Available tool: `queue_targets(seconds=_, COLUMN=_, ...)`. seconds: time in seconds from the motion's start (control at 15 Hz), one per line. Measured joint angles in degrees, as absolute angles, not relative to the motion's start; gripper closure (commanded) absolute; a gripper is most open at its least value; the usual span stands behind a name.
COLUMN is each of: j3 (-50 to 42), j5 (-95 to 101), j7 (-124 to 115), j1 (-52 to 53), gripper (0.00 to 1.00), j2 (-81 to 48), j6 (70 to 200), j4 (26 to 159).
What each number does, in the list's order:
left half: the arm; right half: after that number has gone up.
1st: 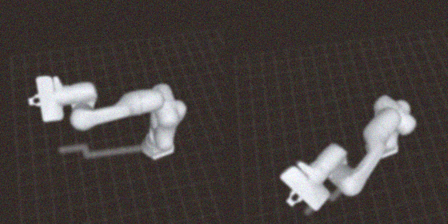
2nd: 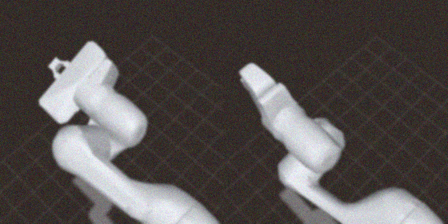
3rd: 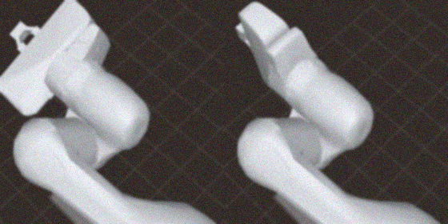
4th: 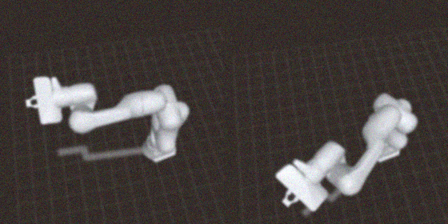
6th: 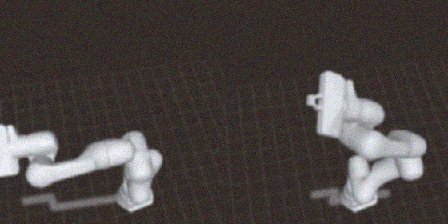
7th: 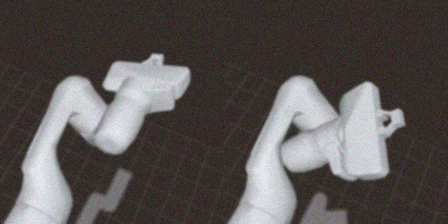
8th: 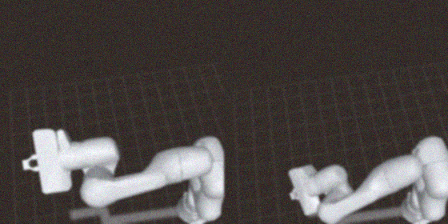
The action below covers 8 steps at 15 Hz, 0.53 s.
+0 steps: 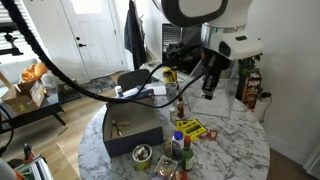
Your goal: Pick up the clear storage container and put it on the table
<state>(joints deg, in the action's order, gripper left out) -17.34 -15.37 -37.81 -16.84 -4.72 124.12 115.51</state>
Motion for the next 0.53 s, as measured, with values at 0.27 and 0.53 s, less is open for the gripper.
queue_targets(seconds=0.27, j3=-19.92, j5=-16.94, j7=-44.95, j1=-19.11, gripper=0.99, j2=-11.06, j6=118.54, j4=107.55)
queue_targets(seconds=0.53, j3=-21.48, j5=-20.12, j7=-51.81, j1=-21.74, gripper=0.99, j2=-16.01, j6=113.72, j4=102.27)
